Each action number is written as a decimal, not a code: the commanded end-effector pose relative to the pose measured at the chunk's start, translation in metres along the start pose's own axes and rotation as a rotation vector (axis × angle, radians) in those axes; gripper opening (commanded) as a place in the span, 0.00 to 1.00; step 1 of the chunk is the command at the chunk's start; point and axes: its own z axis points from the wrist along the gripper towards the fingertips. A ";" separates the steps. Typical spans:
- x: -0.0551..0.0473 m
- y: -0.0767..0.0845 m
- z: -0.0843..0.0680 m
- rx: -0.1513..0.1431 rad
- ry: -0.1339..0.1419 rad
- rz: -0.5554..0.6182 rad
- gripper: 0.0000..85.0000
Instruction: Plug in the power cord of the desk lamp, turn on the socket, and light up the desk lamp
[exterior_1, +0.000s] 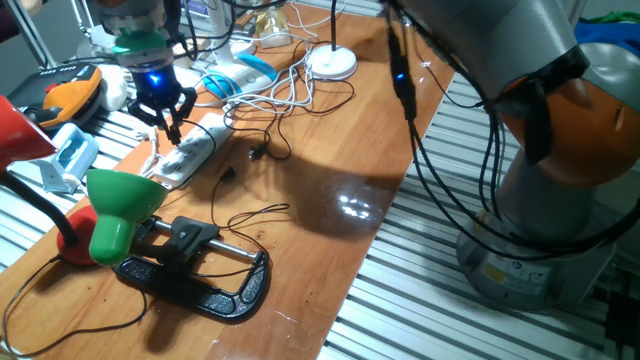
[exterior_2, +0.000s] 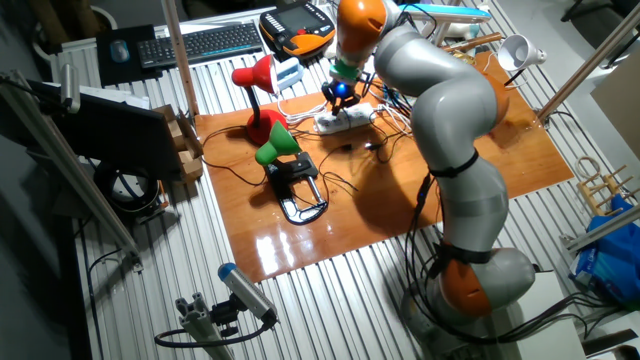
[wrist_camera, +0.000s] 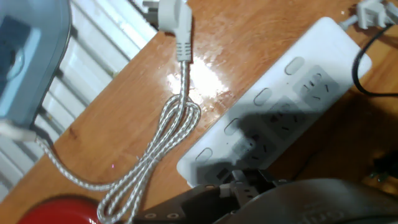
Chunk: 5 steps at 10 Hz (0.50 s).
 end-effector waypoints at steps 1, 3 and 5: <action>0.001 -0.002 -0.001 -0.002 -0.018 0.183 0.00; 0.002 -0.004 -0.002 -0.015 -0.033 0.285 0.00; 0.002 -0.005 -0.001 -0.031 -0.035 0.411 0.00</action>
